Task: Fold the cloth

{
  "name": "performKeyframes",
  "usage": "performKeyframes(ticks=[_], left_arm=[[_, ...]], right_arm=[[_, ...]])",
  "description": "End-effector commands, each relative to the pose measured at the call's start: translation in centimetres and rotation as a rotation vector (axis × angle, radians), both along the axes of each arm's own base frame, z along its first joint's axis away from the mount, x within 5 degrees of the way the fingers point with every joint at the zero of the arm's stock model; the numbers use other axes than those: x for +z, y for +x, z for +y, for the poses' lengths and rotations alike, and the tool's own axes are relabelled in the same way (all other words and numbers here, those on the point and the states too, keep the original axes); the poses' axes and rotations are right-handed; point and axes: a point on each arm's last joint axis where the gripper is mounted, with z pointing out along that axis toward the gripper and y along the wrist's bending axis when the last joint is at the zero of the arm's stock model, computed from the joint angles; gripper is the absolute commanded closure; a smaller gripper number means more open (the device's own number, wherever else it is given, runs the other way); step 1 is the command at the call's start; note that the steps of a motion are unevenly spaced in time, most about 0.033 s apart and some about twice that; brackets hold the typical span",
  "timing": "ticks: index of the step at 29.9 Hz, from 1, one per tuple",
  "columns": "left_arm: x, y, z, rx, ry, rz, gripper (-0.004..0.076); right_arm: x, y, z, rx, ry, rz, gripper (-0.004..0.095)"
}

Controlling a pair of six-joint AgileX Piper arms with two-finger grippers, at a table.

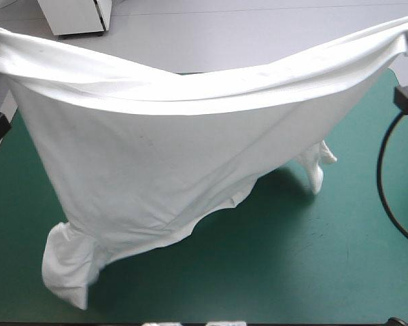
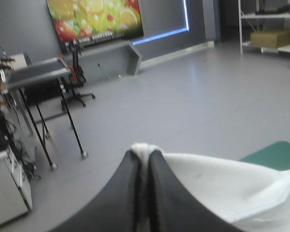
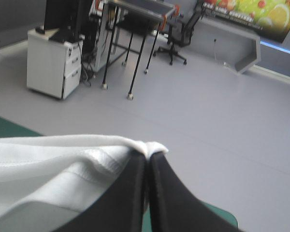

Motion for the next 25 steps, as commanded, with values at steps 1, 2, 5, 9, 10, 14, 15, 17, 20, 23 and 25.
performKeyframes(ticks=[1,2,5,9,10,14,15,17,20,23,25], left_arm=[[2.3,-1.8,0.1,-0.008,-0.057,-0.181,0.0733],[2.8,-2.5,0.1,-0.007,-0.063,-0.214,0.0733],[3.7,-4.2,0.2,-0.002,-0.049,-0.301,0.0733],[5.1,-6.6,0.1,-0.038,-0.082,-0.442,0.0733],[5.3,-7.1,0.1,-0.043,-0.092,-0.471,0.0733],[5.7,-8.1,0.1,-0.045,-0.092,-0.51,0.0733],[5.7,-8.1,0.1,-0.049,-0.094,-0.51,0.0733],[5.7,-7.7,0.0,-0.058,-0.097,-0.503,0.0733],[5.7,-5.8,0.0,-0.05,-0.095,-0.471,0.0733],[5.6,-2.1,0.0,-0.045,-0.108,-0.425,0.0733],[5.7,0.9,0.0,-0.033,-0.129,-0.411,0.0733]], right_arm=[[2.3,-2.7,-1.7,-0.001,0.077,-0.175,0.0921],[2.6,-3.3,-2.0,0.008,0.086,-0.201,0.0921],[3.6,-5.0,-2.5,0.064,0.135,-0.292,0.0921],[5.0,-7.0,-3.0,0.129,0.177,-0.441,0.0921],[5.3,-7.4,-3.2,0.141,0.19,-0.472,0.0921],[5.6,-8.1,-3.3,0.167,0.207,-0.512,0.0921],[5.7,-8.1,-3.3,0.167,0.21,-0.52,0.0921],[5.8,-7.7,-3.1,0.168,0.209,-0.521,0.0921],[5.9,-6.4,-2.5,0.133,0.187,-0.525,0.0921],[6.0,-3.8,-1.4,0.069,0.156,-0.519,0.0921],[6.1,-1.6,-0.5,0.015,0.14,-0.527,0.0925]])
